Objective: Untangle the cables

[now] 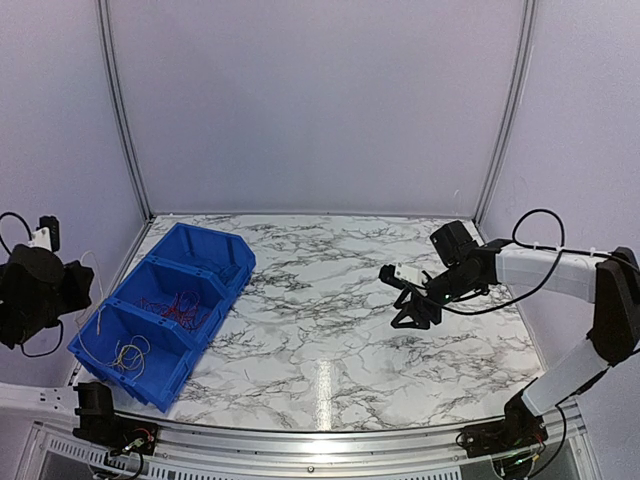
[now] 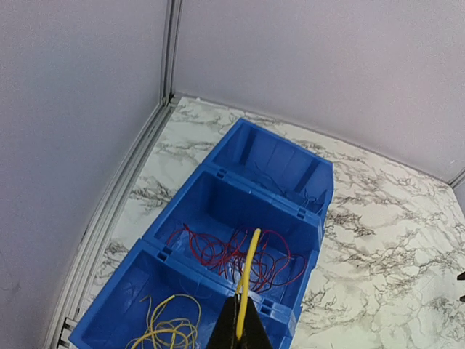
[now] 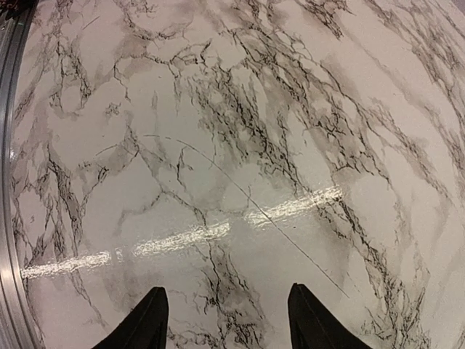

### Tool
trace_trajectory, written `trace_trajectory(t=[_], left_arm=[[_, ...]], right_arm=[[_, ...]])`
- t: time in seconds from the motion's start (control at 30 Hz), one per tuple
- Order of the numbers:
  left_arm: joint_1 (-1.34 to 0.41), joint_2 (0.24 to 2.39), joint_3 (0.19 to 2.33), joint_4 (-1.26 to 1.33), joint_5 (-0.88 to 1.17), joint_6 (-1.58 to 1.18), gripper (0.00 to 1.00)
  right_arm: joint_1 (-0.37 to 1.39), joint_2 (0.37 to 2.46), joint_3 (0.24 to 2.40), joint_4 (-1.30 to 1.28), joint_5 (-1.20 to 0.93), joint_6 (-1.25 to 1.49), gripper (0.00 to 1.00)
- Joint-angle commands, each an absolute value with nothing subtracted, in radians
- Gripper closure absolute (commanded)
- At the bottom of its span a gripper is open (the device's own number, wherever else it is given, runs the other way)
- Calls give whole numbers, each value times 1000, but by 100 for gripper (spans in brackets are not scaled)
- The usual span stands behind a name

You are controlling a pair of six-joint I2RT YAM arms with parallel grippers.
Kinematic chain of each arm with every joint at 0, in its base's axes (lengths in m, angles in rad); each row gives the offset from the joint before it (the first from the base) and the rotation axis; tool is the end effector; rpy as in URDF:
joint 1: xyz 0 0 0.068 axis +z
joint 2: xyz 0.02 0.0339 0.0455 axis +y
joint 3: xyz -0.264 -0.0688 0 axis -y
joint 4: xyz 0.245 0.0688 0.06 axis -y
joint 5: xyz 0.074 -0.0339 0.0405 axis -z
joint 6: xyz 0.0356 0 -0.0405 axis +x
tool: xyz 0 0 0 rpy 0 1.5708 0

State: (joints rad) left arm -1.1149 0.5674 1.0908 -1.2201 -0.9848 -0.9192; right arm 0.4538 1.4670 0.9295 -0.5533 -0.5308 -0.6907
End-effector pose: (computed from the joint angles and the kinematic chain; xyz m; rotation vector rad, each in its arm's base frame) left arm 0.0493 -0.0331 0.3697 -0.2855 1.9185 -0.2168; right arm 0.2457 0.1399 0.2093 -1.5185 2.0452 0.6125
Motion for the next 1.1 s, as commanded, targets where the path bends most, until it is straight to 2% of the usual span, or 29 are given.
trace_trajectory(t=[0.0, 0.17, 0.43, 0.53, 0.6, 0.67, 0.83, 1.07], left_arm=[[-1120, 599, 1015, -1386, -885, -1250, 100], [-1120, 596, 945, -1439, -831, -1399, 100], [-1120, 550, 840, -1398, -785, -1452, 100], [-1120, 561, 854, -1394, -807, -1434, 69], [-1120, 578, 874, -1395, -818, -1412, 57], [-1120, 601, 895, -1394, -830, -1392, 51], [-1120, 685, 949, -1362, -881, -1280, 44], [-1119, 831, 1037, -953, -984, -658, 27]], right_arm=[[472, 1484, 943, -570, -515, -706, 43], [492, 1497, 946, -575, -500, -709, 43], [507, 1503, 947, -578, -492, -712, 43], [510, 1506, 946, -580, -492, -713, 43], [511, 1506, 948, -582, -489, -713, 43], [512, 1505, 948, -583, -489, -714, 43], [512, 1491, 958, -584, -482, -701, 43], [437, 1360, 1047, -532, -459, -616, 43]])
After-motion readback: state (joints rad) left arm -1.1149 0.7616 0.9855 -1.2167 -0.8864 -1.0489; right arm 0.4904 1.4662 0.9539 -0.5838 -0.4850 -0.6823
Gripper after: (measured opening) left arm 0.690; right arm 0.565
